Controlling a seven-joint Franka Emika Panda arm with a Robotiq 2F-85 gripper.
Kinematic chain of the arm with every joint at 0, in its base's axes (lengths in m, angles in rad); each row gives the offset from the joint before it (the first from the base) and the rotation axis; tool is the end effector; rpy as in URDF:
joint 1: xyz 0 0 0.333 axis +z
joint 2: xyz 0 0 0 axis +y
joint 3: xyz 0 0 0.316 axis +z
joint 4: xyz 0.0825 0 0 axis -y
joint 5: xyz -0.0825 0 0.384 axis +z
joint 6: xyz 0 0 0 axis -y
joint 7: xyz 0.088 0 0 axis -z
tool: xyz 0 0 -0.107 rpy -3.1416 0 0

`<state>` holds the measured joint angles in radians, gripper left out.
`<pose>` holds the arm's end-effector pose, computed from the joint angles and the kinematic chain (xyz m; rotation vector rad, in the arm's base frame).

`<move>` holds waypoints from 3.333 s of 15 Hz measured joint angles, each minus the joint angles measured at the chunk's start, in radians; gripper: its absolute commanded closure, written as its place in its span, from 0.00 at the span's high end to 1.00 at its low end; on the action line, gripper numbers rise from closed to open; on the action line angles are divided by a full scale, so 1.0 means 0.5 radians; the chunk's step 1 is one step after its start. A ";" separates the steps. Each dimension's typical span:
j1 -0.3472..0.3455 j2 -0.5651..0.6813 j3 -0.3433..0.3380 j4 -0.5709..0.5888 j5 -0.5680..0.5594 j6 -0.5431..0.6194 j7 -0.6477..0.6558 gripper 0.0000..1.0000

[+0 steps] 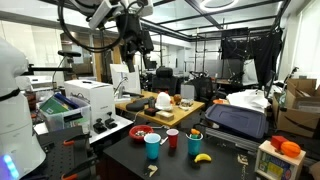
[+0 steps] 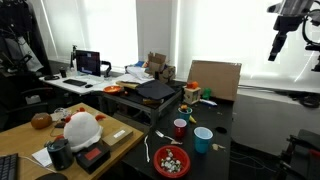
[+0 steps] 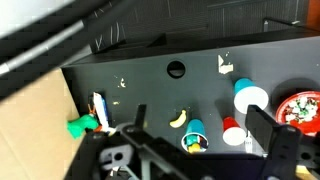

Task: Pick up the cup and pour it's contents in the bowl

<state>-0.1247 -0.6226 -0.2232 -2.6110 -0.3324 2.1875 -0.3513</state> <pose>0.3506 -0.1417 0.4647 2.9068 0.2897 0.1956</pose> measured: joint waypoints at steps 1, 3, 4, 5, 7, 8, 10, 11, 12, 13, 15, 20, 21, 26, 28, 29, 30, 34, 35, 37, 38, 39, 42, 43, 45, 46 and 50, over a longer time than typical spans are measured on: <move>0.030 0.100 -0.005 0.060 0.026 0.040 0.000 1.00; 0.092 0.327 -0.018 0.188 0.135 0.117 -0.004 1.00; 0.117 0.444 -0.023 0.252 0.211 0.151 -0.008 1.00; 0.137 0.564 -0.026 0.320 0.299 0.180 -0.027 1.00; 0.165 0.792 -0.025 0.454 0.488 0.227 -0.050 1.00; 0.170 0.900 -0.020 0.522 0.571 0.243 -0.055 1.00; 0.167 1.101 0.000 0.657 0.690 0.266 -0.057 1.00; 0.161 1.195 0.014 0.723 0.742 0.277 -0.057 1.00; 0.155 1.281 0.027 0.785 0.779 0.297 -0.052 1.00; 0.144 1.359 0.044 0.840 0.799 0.320 -0.036 1.00; 0.115 1.504 0.083 0.942 0.811 0.364 0.013 1.00; 0.079 1.782 0.166 1.123 0.803 0.429 0.211 1.00; 0.079 1.839 0.175 1.165 0.789 0.436 0.252 1.00; 0.072 2.090 0.177 1.356 0.698 0.438 0.492 1.00; 0.070 2.178 0.163 1.408 0.674 0.437 0.609 1.00; 0.071 2.218 0.156 1.424 0.651 0.438 0.671 1.00; 0.072 2.257 0.151 1.435 0.625 0.438 0.732 1.00; 0.083 2.386 0.148 1.477 0.611 0.437 0.932 1.00; 0.087 2.414 0.149 1.487 0.612 0.437 0.972 1.00; 0.098 2.463 0.153 1.505 0.615 0.437 1.041 1.00; 0.105 2.485 0.156 1.516 0.618 0.437 1.076 1.00; 0.114 2.506 0.160 1.528 0.624 0.437 1.110 1.00; 0.140 2.580 0.168 1.577 0.655 0.437 1.211 1.00; 0.148 2.609 0.169 1.598 0.668 0.437 1.242 1.00; 0.161 2.663 0.169 1.641 0.707 0.436 1.288 1.00; 0.164 2.689 0.169 1.663 0.720 0.436 1.312 1.00; 0.165 2.789 0.169 1.747 0.782 0.436 1.378 1.00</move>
<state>-0.0423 0.7721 -0.1387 -1.7373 0.0584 2.4055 0.3377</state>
